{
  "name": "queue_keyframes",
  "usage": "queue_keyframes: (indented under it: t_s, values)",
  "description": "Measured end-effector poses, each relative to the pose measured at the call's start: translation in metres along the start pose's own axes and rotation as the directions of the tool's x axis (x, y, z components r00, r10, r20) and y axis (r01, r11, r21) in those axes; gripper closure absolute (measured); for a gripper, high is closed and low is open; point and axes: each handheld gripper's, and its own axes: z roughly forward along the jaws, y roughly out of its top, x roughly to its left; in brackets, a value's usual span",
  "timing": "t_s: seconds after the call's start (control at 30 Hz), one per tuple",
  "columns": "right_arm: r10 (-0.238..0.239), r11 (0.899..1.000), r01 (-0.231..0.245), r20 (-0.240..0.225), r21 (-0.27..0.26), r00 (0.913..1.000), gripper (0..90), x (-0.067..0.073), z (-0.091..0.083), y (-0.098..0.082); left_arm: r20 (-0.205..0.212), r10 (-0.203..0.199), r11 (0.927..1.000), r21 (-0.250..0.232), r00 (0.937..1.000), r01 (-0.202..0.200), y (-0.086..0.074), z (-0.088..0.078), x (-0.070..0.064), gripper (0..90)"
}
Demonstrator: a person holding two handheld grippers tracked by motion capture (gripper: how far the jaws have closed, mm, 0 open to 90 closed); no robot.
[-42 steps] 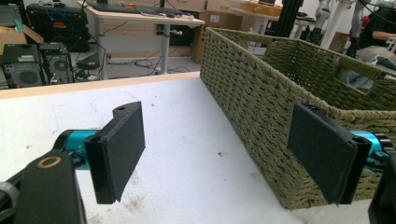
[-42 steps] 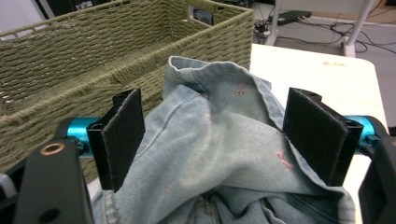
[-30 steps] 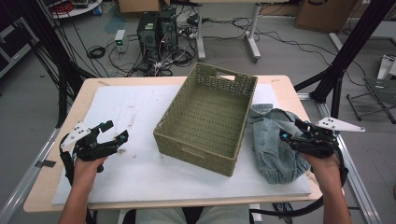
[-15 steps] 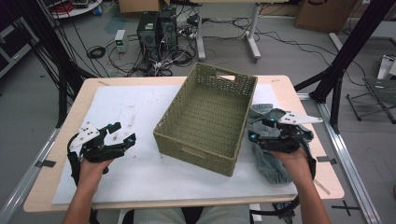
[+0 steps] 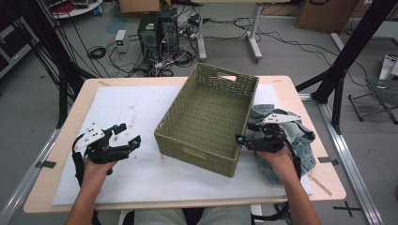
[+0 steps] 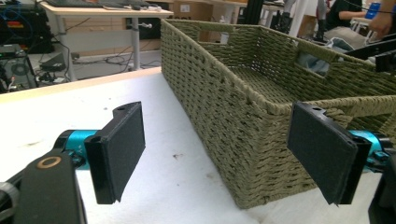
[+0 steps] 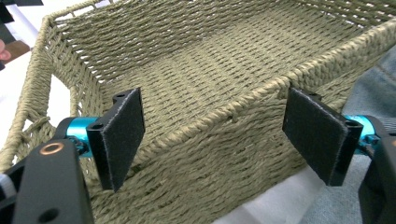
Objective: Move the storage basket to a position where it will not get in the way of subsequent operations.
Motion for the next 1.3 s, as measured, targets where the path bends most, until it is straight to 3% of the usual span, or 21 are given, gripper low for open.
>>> queue_keyframes:
  t_s: [0.2,0.53,1.03,1.3]
  values:
    - [-0.005,1.000,0.005,-0.001,0.005,1.0000,21.4,0.001,0.004,0.001,0.021,0.007,0.9999,0.008,0.9998,-0.007,0.000,0.005,-0.004,19.5]
    - [0.001,1.000,-0.001,0.023,0.020,0.9997,21.3,0.003,0.005,0.004,0.076,0.008,0.9998,0.017,0.9971,-0.010,0.002,0.027,-0.008,19.9]
    - [0.016,1.000,-0.016,0.023,0.026,0.9996,20.9,0.003,0.007,0.006,0.156,0.004,0.9993,0.036,0.9877,-0.009,0.000,0.052,-0.018,20.2]
    - [0.026,0.999,-0.026,0.019,0.027,0.9995,20.8,0.003,0.009,0.008,0.200,0.000,0.9992,0.040,0.9797,-0.009,-0.002,0.063,-0.025,22.3]
